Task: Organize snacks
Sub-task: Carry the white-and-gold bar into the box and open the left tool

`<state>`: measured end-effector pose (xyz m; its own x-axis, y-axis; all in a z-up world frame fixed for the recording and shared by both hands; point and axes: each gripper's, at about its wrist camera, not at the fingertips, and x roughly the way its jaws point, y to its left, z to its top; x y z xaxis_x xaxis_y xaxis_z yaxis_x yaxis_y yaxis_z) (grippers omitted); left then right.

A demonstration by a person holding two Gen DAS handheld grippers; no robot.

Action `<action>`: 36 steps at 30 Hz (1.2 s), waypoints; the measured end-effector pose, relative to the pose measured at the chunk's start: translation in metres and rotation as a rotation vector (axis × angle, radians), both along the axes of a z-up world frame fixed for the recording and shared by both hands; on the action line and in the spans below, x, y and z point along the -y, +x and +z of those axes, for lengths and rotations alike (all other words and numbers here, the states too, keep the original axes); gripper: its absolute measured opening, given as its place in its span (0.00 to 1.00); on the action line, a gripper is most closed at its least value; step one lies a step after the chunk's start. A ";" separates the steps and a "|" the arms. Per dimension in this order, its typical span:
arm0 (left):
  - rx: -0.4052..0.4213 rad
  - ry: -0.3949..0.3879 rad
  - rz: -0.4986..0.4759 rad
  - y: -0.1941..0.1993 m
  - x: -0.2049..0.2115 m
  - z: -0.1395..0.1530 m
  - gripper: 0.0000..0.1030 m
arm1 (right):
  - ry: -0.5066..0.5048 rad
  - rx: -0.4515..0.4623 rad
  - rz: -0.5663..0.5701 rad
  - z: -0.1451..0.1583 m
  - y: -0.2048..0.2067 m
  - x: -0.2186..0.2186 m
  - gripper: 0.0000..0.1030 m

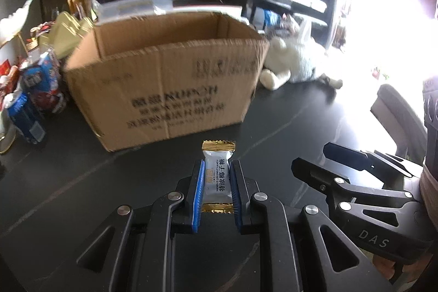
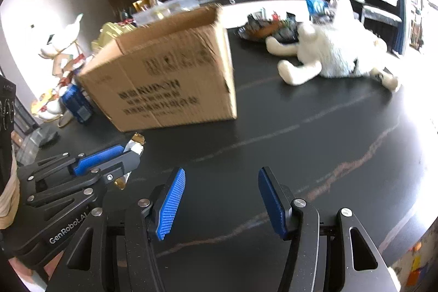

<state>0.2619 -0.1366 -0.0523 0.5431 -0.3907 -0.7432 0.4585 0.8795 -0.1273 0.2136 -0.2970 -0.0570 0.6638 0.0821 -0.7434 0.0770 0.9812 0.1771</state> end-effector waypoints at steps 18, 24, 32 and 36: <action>0.104 -0.050 0.083 0.029 -0.039 0.078 0.19 | -0.058 0.099 0.084 0.079 0.047 -0.032 0.55; 0.107 -0.044 0.097 0.058 -0.039 0.096 0.19 | -0.084 0.110 0.100 0.104 0.071 -0.038 0.55; 0.096 -0.011 0.107 0.100 -0.029 0.111 0.19 | -0.149 0.098 0.091 0.122 0.105 -0.037 0.55; 0.099 0.021 0.144 0.118 -0.026 0.116 0.21 | -0.153 0.086 0.068 0.123 0.120 -0.031 0.55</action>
